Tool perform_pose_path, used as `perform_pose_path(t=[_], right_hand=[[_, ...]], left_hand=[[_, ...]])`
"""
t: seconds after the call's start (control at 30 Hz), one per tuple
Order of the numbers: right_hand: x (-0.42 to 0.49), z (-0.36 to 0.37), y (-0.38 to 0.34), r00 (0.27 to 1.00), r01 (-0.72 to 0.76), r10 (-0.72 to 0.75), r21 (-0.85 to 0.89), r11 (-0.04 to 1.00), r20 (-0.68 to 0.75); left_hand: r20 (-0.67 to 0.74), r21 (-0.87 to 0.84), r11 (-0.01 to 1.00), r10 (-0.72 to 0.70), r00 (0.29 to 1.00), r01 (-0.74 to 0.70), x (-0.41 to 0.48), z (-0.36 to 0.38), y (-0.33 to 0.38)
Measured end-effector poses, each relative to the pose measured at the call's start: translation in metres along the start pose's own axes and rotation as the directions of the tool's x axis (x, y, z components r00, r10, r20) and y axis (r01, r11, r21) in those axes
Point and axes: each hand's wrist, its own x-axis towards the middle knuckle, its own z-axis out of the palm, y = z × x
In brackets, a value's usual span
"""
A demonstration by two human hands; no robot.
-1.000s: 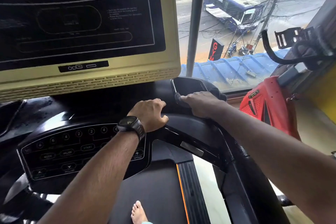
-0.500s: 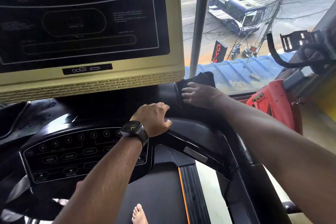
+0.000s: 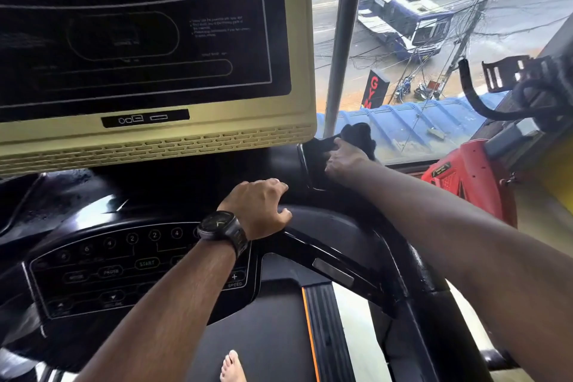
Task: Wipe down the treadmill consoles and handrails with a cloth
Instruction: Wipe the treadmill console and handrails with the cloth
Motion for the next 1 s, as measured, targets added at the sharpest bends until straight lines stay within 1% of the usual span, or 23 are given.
perform_pose_path(t=[0.03, 0.1, 0.2, 0.3, 0.37, 0.43, 0.5, 0.6, 0.67, 0.73, 0.8, 0.83, 0.9, 0.97, 1.0], right_hand=[[-0.004, -0.005, 0.0, 1.0, -0.024, 0.024, 0.071, 0.997, 0.003], [-0.01, -0.008, -0.004, 0.998, -0.062, 0.06, 0.15, 0.987, 0.018], [-0.017, -0.013, -0.008, 0.991, -0.132, 0.124, 0.215, 0.968, 0.05], [-0.021, -0.011, -0.01, 0.988, -0.151, 0.137, 0.262, 0.953, 0.07], [-0.028, -0.009, -0.009, 0.987, -0.162, 0.152, 0.337, 0.928, 0.057], [-0.036, -0.008, -0.012, 0.984, -0.178, 0.172, 0.439, 0.881, 0.053], [-0.044, -0.008, -0.015, 0.976, -0.205, 0.21, 0.59, 0.781, 0.061], [-0.061, -0.011, -0.016, 0.955, -0.208, 0.291, 0.828, 0.521, 0.057], [-0.071, -0.017, -0.019, 0.935, -0.193, 0.35, 0.912, 0.362, 0.06], [-0.078, -0.023, -0.026, 0.884, -0.188, 0.463, 0.958, 0.216, 0.069], [-0.077, -0.028, -0.035, 0.805, -0.141, 0.588, 0.988, 0.056, 0.082], [-0.075, -0.031, -0.038, 0.775, -0.107, 0.626, 0.994, -0.003, 0.086], [-0.066, -0.039, -0.043, 0.76, -0.06, 0.642, 0.995, -0.082, 0.099], [-0.054, -0.049, -0.047, 0.789, -0.069, 0.598, 0.987, -0.145, 0.143], [-0.047, -0.054, -0.051, 0.81, -0.103, 0.564, 0.985, -0.139, 0.165]], left_hand=[[0.0, -0.001, 1.0, -0.002, 1.0, 0.002, 0.0, 0.0, 0.0], [0.001, 0.002, 1.0, -0.005, 1.0, 0.005, -0.001, 0.0, 0.001], [0.004, 0.001, 1.0, -0.011, 1.0, 0.011, -0.001, -0.001, 0.001], [0.01, -0.005, 1.0, -0.019, 1.0, 0.019, -0.002, 0.0, 0.0], [0.009, -0.003, 1.0, -0.019, 1.0, 0.019, -0.002, -0.001, 0.0], [0.004, -0.004, 1.0, -0.023, 1.0, 0.023, -0.002, 0.0, 0.0], [0.005, -0.003, 1.0, -0.025, 1.0, 0.025, -0.002, -0.001, 0.0], [0.008, 0.002, 1.0, -0.027, 1.0, 0.027, -0.003, -0.001, 0.001], [0.012, 0.002, 1.0, -0.028, 1.0, 0.028, -0.003, -0.002, 0.003], [0.018, 0.003, 1.0, -0.031, 0.999, 0.031, -0.003, -0.003, 0.003], [0.024, 0.007, 0.999, -0.031, 0.999, 0.031, -0.003, -0.003, 0.003], [0.025, 0.011, 1.0, -0.03, 0.999, 0.029, -0.003, -0.003, 0.003], [0.03, 0.019, 0.999, -0.031, 0.999, 0.031, -0.003, -0.002, 0.004], [0.031, 0.014, 0.999, -0.037, 0.999, 0.037, -0.003, -0.002, 0.004], [0.028, 0.009, 0.999, -0.041, 0.999, 0.041, -0.003, -0.003, 0.004]])
